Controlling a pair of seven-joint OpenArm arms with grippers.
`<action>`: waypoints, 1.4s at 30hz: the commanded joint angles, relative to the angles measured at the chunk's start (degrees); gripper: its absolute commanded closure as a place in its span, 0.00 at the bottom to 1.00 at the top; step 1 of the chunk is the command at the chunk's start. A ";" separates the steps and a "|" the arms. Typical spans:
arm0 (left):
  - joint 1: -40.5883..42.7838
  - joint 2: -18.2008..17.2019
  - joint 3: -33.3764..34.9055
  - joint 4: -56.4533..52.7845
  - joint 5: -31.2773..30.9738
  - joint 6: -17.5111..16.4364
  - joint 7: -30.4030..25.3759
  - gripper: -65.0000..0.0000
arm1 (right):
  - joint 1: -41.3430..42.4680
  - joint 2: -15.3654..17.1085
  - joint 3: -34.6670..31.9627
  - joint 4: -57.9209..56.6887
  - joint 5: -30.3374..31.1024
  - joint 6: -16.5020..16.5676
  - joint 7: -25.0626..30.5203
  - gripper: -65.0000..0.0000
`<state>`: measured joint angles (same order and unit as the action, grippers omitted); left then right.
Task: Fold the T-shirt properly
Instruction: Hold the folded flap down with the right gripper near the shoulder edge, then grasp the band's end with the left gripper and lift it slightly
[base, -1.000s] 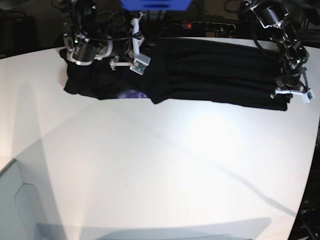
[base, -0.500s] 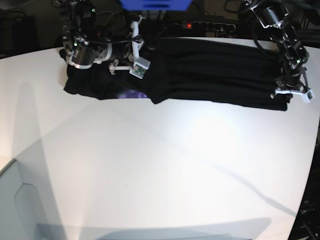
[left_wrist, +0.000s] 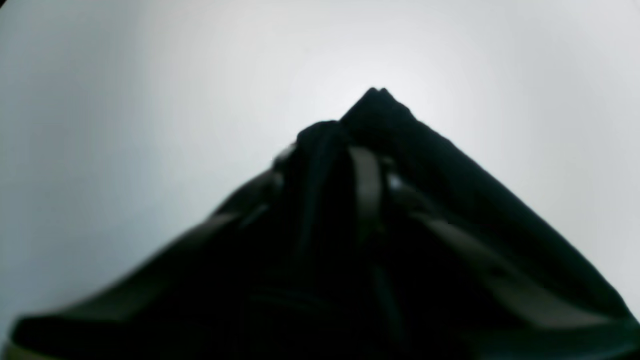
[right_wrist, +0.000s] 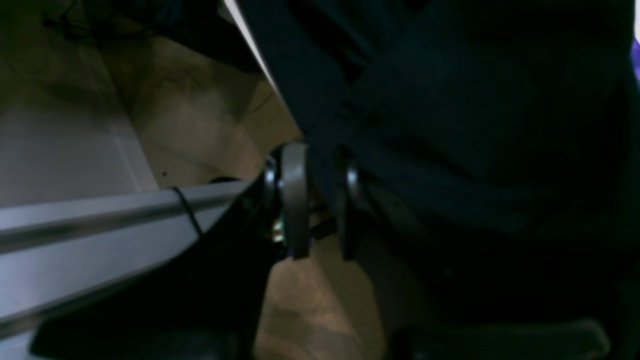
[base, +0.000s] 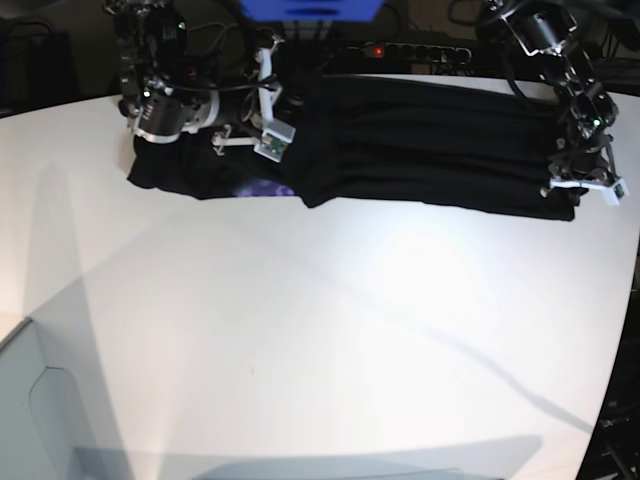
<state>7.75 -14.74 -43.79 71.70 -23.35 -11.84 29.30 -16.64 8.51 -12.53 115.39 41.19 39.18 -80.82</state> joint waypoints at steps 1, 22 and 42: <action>0.03 -0.60 -0.21 0.78 0.45 0.01 1.43 0.69 | 0.42 -0.03 0.01 0.87 1.32 0.82 0.82 0.84; 1.79 5.29 -5.75 18.63 0.37 -0.08 2.04 0.69 | 2.18 -0.03 0.01 0.78 1.32 0.82 0.82 0.84; 1.26 -9.83 -22.36 -2.12 -37.00 -13.97 35.98 0.04 | 2.27 -0.03 0.01 -0.36 1.23 0.82 0.82 0.84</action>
<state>9.26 -23.35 -65.89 68.75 -59.53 -26.15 65.45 -14.63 8.54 -12.56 114.21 41.19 39.18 -80.82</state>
